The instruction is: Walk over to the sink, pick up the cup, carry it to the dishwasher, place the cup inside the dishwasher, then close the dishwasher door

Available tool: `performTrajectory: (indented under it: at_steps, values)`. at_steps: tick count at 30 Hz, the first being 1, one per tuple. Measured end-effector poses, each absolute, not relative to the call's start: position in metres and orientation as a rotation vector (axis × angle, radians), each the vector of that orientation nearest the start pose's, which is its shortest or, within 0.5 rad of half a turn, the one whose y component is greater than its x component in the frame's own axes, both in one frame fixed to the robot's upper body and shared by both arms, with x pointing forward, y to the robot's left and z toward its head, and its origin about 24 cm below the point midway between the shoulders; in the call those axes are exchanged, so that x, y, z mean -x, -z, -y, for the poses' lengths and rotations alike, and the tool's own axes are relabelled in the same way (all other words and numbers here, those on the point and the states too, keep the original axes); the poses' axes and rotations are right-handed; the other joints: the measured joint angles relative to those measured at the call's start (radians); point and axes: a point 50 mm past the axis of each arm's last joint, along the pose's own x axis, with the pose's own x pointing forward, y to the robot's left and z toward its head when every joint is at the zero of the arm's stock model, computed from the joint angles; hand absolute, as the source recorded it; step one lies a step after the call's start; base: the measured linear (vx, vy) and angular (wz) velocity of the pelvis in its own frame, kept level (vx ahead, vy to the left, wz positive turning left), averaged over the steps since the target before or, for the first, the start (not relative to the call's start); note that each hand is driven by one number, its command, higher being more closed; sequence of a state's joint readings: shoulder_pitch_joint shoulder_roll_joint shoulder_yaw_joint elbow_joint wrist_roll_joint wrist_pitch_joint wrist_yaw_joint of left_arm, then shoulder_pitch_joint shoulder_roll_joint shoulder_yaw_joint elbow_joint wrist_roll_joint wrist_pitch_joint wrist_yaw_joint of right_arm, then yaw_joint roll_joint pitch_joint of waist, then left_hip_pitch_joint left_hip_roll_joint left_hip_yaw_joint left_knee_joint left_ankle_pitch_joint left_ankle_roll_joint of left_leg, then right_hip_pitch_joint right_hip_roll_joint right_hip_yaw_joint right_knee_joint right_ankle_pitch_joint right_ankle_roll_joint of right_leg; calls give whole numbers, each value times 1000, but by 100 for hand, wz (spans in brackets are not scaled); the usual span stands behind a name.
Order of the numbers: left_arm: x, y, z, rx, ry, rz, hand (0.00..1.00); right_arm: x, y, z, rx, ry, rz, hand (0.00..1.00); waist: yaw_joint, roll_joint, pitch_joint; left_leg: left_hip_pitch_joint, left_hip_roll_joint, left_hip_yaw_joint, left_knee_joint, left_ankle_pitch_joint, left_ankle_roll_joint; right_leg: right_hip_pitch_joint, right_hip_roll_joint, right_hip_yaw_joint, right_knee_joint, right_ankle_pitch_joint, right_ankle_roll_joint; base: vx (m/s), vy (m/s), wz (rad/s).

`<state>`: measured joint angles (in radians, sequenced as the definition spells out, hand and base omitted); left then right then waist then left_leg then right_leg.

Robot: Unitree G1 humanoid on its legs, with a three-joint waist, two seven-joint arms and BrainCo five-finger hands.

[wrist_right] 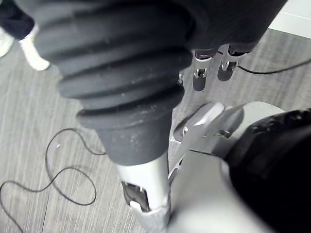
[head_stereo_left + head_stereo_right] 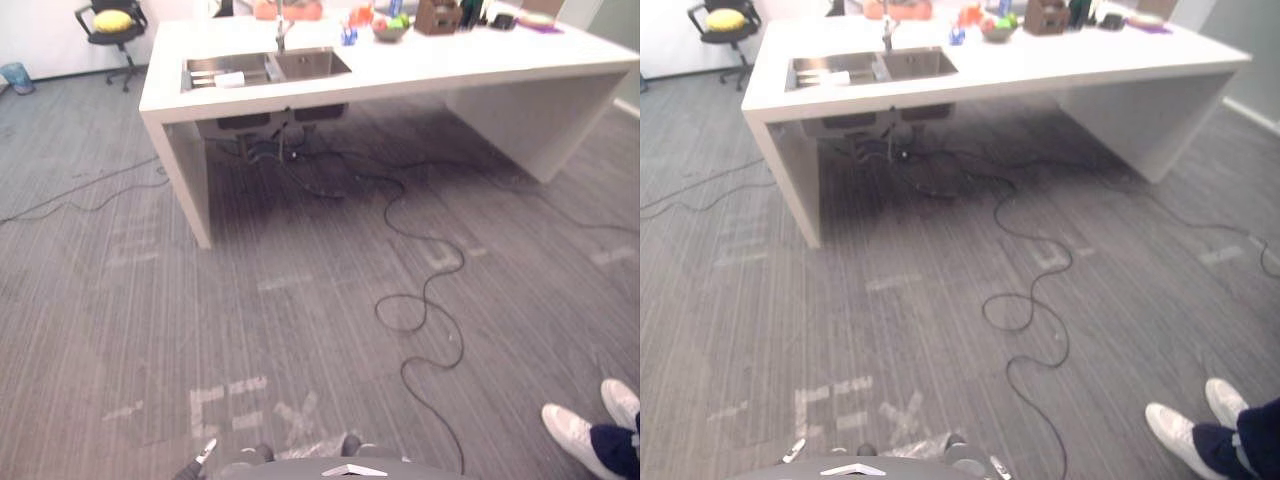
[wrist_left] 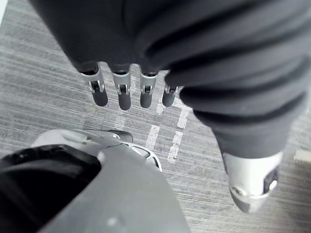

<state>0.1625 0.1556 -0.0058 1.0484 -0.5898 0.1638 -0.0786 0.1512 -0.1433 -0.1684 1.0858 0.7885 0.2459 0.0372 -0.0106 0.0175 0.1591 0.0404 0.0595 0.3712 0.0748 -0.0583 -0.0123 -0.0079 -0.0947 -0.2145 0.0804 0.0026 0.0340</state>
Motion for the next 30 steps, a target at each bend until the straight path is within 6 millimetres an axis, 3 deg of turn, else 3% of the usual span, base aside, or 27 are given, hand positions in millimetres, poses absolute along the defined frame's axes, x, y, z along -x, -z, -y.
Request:
performTrajectory:
  at_steps: [4,6,7,9,11,14,17,22,30]
  values:
    - [-57,168,-200,478,-352,-1212,0,-49,169,210,-755,635,-1185,0,1,-2,26,35,2,20,-63,31,-15,60,17,-24,-117,46,1,46,-8,0]
    - [-72,165,-200,495,-344,-1158,0,-53,168,213,-690,613,-1164,0,-5,-3,27,44,1,14,-83,54,-17,70,19,-44,-132,53,10,121,-15,21]
    - [-90,160,-198,507,-319,-1104,0,-57,168,215,-637,588,-1151,0,-4,4,32,51,-1,11,-95,70,-7,79,20,-49,-136,60,4,129,0,18]
    - [-114,153,-193,540,-278,-1027,0,-67,165,217,-589,565,-1115,0,-4,-7,47,53,-3,9,-101,84,-2,81,21,-57,-136,60,4,87,0,9]
    - [-140,145,-183,553,-205,-977,0,-90,161,212,-607,555,-1031,0,-17,-20,56,66,-6,4,-119,95,-6,93,21,-68,-139,58,8,70,-3,8]
    - [-144,144,-171,451,-96,-1016,0,-106,155,212,-577,543,-950,0,-24,-8,59,108,-15,-2,-131,91,-11,132,14,-74,-138,43,22,52,18,7]
    - [-134,150,-170,326,-40,-1103,0,-117,150,212,-526,509,-926,0,-24,2,64,112,-17,-2,-135,89,-13,134,13,-74,-136,39,25,-3,0,2]
    - [-113,160,-176,280,-111,-1217,0,-101,156,211,-575,544,-981,0,-25,0,64,147,-13,21,-152,85,-13,159,18,-68,-136,30,23,-11,-6,-3]
    - [-98,165,-181,380,-258,-1274,0,-37,169,211,-613,655,-1132,0,-35,-9,43,190,-8,79,-160,73,-14,178,27,-17,-137,30,22,-13,-9,-21]
